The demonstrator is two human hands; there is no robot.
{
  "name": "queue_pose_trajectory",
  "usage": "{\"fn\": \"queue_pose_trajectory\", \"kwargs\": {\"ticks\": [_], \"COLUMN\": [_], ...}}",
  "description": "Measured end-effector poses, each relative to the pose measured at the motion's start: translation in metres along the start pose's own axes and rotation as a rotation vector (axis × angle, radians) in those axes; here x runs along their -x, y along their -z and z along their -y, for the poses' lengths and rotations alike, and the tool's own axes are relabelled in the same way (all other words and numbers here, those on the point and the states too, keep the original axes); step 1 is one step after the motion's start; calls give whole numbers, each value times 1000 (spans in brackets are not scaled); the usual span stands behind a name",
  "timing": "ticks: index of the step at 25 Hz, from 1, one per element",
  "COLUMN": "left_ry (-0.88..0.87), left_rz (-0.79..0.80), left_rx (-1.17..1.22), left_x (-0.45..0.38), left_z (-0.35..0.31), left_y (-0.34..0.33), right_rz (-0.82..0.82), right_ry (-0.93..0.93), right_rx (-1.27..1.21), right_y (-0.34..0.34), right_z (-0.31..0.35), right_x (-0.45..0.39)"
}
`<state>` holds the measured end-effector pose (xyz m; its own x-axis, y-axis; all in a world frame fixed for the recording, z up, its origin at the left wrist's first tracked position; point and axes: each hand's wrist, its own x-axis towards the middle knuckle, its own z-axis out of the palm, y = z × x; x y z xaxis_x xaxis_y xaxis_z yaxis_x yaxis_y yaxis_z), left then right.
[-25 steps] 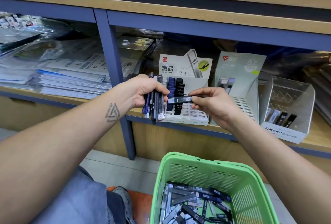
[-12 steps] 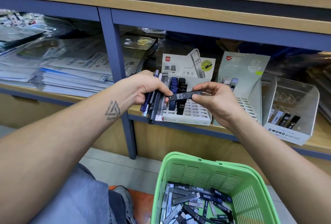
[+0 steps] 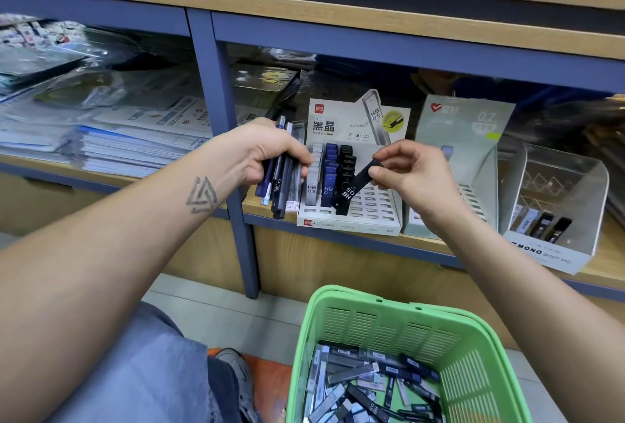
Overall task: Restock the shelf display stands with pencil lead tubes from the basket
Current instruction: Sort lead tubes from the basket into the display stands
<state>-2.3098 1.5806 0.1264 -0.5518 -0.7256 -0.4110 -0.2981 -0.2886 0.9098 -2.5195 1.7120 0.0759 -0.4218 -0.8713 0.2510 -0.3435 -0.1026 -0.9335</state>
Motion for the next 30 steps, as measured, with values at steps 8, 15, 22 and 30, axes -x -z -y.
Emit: {"fn": "queue_pose_trajectory", "kwargs": {"ticks": [8,15,22,30], "left_ry": [-43,-30,-4,61], "left_rz": [-21,49,14,2], "left_rx": [44,61,22,-73], "left_x": [-13,-35,-54,-60], "left_z": [-5,-27,-35,-33], "left_y": [-10,-36,-44,-44], "right_rz": [-152,-36,98,84], "right_ry": [19,5,-156,30], "right_rx": [103,70,505,840], "right_y": [8,2,6,1], "right_z": [3,-7,-16,-24], "right_x": [-30,-51,-67,-76]}}
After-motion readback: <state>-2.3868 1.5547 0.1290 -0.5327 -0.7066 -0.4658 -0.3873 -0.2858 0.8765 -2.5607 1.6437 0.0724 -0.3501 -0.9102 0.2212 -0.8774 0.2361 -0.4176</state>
